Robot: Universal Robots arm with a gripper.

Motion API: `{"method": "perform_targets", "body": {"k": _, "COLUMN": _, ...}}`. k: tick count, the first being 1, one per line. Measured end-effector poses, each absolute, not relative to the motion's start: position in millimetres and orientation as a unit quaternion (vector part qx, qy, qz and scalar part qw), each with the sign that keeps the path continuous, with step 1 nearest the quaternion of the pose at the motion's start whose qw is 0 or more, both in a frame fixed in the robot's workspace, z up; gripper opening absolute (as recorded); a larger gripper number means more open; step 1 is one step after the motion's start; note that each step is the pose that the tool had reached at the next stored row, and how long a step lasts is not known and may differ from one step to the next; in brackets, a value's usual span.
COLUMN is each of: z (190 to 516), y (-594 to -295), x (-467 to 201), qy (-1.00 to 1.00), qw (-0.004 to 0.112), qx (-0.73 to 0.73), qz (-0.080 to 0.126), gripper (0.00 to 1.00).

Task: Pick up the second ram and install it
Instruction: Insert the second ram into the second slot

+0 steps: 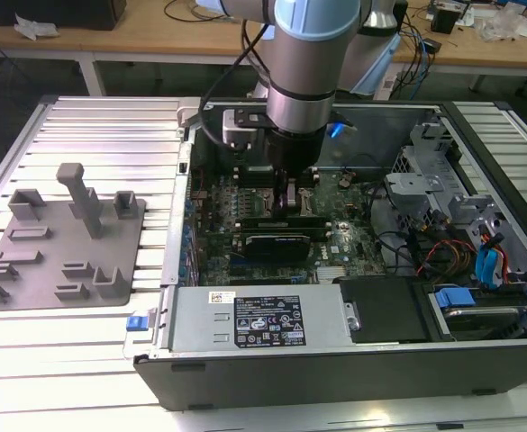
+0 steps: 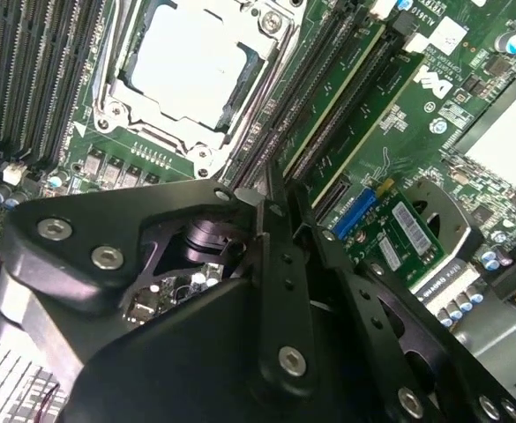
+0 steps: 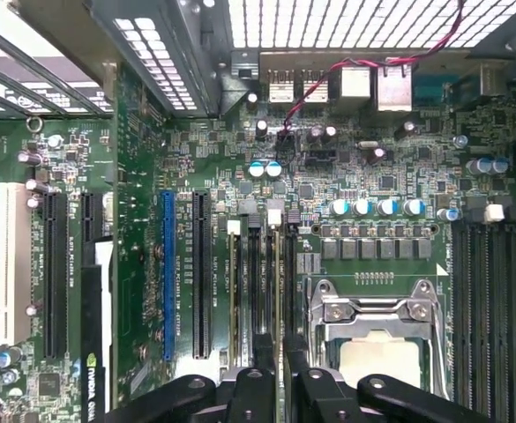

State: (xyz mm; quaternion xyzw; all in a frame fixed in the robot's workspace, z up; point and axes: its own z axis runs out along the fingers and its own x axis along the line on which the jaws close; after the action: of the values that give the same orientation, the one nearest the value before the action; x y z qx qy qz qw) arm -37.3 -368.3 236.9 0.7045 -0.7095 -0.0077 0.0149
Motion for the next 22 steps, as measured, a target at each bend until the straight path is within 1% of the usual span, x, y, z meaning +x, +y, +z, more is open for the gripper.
{"method": "perform_targets", "body": {"k": 3, "z": 251.3, "y": -368.3, "x": -37.3, "qy": -0.709, "qw": 0.015, "qx": 0.705, "qz": -0.008, "gripper": 0.17}}
{"method": "perform_targets", "body": {"k": 14, "z": 251.5, "y": -368.3, "x": -22.5, "qy": -0.709, "qw": 0.015, "qx": 0.705, "qz": -0.008, "gripper": 0.17}}
{"method": "perform_targets", "body": {"k": 15, "z": 251.5, "y": -368.3, "x": -22.1, "qy": -0.709, "qw": 0.015, "qx": 0.705, "qz": -0.008, "gripper": 0.08}}
{"method": "perform_targets", "body": {"k": 22, "z": 251.5, "y": -368.3, "x": -23.0, "qy": -0.709, "qw": 0.013, "qx": 0.705, "qz": -0.006, "gripper": 0.08}}
